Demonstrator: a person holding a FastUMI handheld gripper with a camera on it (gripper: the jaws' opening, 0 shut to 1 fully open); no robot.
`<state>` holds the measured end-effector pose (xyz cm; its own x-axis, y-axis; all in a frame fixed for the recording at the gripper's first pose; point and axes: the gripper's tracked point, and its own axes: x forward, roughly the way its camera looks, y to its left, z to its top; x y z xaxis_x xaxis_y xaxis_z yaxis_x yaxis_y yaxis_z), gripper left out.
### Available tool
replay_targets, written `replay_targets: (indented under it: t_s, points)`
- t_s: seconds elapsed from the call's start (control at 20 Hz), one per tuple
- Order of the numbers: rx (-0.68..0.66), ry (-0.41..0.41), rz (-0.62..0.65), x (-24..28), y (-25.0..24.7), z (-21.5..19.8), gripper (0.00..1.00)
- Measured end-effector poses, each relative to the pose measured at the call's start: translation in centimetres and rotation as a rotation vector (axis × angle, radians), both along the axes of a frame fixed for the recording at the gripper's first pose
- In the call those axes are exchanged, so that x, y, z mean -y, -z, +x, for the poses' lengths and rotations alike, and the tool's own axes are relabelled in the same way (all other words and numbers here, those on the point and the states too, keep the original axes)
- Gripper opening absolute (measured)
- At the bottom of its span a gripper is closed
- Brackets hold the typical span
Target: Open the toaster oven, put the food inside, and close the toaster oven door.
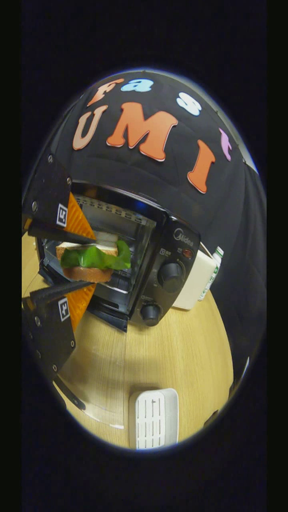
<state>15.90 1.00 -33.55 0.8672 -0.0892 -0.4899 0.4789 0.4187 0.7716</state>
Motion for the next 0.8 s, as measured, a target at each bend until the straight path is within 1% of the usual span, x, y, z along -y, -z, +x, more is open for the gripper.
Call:
replay_targets:
  t_s: [0.05,0.2,0.25,0.35,0.55,0.8]
  points:
    - [-0.011,-0.021,0.003,-0.7,0.0,-0.3,0.57]
    - [-0.025,-0.051,-0.009,-1.4,0.1,-1.0,0.95]
    - [-0.025,-0.057,-0.008,-1.7,-0.1,-1.2,0.97]
    - [-0.020,-0.070,-0.007,-1.8,-0.7,-1.8,0.98]
    - [-0.012,-0.091,-0.052,-1.3,-1.5,-3.3,0.98]
    - [0.014,-0.105,-0.074,-0.6,-2.8,-5.2,0.98]
